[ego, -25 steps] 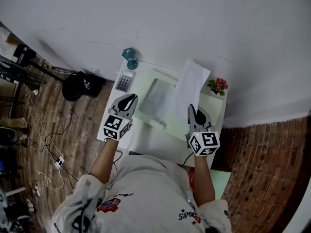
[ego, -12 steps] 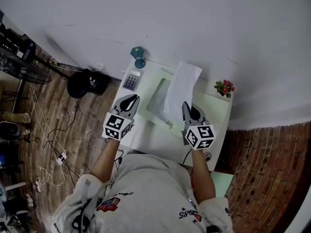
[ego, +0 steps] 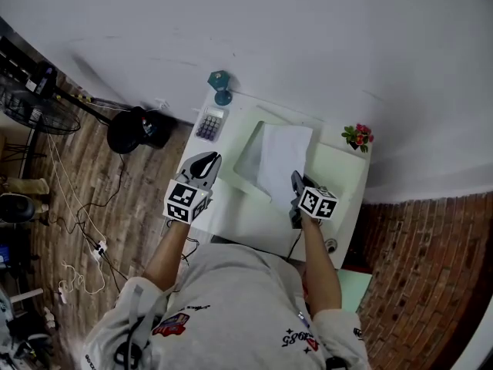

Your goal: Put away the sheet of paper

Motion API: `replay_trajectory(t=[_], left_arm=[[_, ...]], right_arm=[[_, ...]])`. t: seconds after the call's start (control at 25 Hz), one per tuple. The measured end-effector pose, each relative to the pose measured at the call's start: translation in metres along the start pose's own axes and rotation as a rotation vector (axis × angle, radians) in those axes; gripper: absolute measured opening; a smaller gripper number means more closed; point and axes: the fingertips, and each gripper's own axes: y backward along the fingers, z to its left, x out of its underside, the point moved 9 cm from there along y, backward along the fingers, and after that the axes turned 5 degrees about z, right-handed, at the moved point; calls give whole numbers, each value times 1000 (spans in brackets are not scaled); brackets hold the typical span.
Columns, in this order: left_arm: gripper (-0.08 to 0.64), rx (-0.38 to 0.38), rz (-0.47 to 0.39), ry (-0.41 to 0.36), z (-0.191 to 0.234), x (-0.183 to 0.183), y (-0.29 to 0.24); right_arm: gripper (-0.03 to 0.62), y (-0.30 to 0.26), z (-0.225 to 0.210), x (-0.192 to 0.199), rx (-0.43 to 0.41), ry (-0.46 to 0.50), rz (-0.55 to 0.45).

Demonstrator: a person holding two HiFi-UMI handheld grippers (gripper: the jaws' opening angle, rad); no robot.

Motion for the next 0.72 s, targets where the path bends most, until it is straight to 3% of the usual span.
replay_trajectory(t=[0.24,0.52,0.72], left_arm=[[44,9,9,-2,-6,4,-3],[44,4,30,-6,-9,6,-5],[44,-10,46,-6,-11,9,-3]], right_arm=[[-3,3,-30,27,123,-174,28],[-3,0,-51,31,133,-236,29],[-3,-8,-70,29,125,-402,-15]])
